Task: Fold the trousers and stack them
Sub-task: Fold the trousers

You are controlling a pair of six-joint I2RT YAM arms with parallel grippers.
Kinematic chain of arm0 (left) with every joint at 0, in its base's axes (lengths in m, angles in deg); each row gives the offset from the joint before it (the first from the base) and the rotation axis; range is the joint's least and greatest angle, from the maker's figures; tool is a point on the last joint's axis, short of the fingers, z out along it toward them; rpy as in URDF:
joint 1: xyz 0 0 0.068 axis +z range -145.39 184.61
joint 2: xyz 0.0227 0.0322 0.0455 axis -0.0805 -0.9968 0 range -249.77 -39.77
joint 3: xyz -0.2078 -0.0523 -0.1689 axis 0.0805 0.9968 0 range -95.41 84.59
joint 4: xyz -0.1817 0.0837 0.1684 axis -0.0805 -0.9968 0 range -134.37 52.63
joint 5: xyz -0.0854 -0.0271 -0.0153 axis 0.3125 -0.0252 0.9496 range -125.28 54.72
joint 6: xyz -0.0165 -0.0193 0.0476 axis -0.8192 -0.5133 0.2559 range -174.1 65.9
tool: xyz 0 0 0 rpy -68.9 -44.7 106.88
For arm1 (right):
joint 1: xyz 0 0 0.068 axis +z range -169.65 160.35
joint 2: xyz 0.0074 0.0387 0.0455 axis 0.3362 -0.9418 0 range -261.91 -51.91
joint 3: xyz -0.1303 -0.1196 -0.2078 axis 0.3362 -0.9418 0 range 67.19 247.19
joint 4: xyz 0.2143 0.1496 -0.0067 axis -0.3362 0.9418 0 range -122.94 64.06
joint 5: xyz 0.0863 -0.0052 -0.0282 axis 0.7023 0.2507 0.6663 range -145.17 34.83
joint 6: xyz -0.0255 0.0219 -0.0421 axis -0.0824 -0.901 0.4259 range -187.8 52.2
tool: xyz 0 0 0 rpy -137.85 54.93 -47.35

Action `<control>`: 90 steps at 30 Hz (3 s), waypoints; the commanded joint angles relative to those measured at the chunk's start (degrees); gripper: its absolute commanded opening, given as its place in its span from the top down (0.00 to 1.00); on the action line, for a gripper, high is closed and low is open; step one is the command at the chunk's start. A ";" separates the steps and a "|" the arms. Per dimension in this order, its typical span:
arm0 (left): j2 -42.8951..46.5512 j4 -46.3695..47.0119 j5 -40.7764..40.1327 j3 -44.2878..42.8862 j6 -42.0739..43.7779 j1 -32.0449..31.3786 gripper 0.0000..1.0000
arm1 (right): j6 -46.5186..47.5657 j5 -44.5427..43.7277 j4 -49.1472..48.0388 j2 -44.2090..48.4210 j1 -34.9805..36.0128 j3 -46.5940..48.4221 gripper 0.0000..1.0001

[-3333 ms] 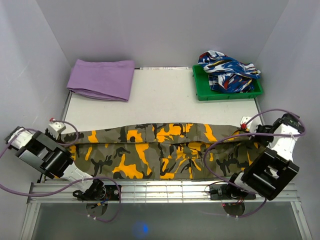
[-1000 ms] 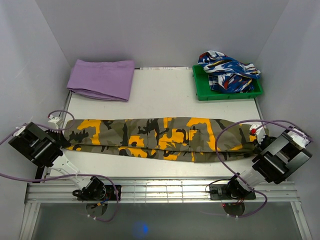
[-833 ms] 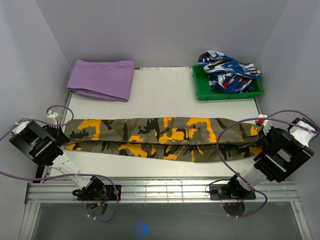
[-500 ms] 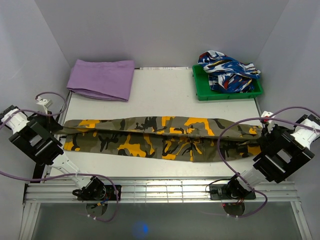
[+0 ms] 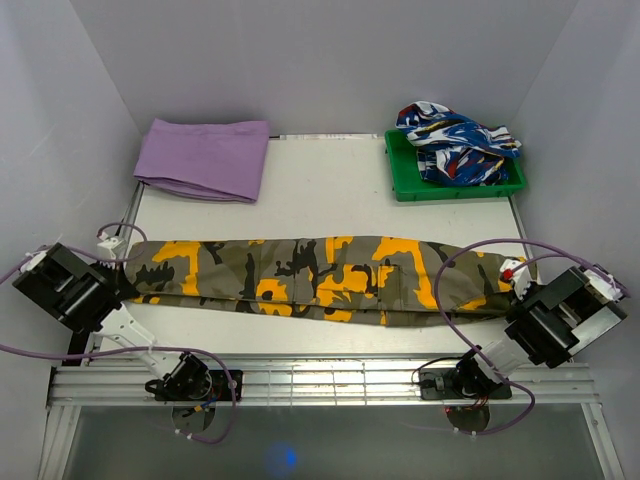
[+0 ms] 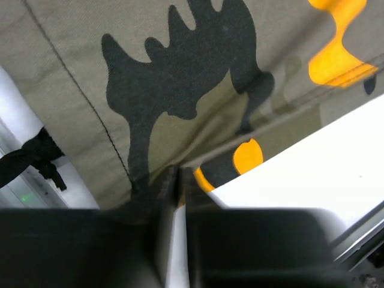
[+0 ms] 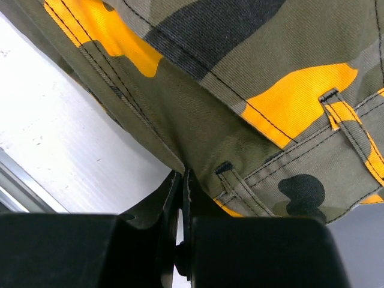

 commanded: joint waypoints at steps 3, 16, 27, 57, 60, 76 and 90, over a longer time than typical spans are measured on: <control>2.39 8.86 -3.07 -0.73 -0.72 0.66 0.50 | 2.49 -4.21 -9.09 1.62 0.31 2.08 0.77; 12.78 1.30 10.46 -9.68 -15.13 -0.66 0.02 | -22.42 4.33 2.26 17.59 26.35 9.48 0.24; 22.95 9.73 10.83 3.53 -33.34 -6.27 0.02 | -63.49 -6.05 -17.86 20.43 73.32 0.07 0.49; 51.53 46.01 -21.42 44.96 -42.30 -71.31 0.02 | -66.96 -19.59 -33.87 13.22 93.39 -12.86 0.60; 50.74 46.73 -23.01 45.41 -41.07 -74.04 0.02 | -67.13 -19.59 -33.87 13.31 93.39 -12.68 0.68; 45.83 49.63 -29.60 50.86 -39.04 -80.11 0.02 | -66.78 -18.27 -29.05 16.30 93.39 -9.43 0.92; 45.03 46.99 -31.80 53.49 -37.99 -80.11 0.02 | -64.94 -18.62 -20.09 19.29 93.30 -3.55 0.92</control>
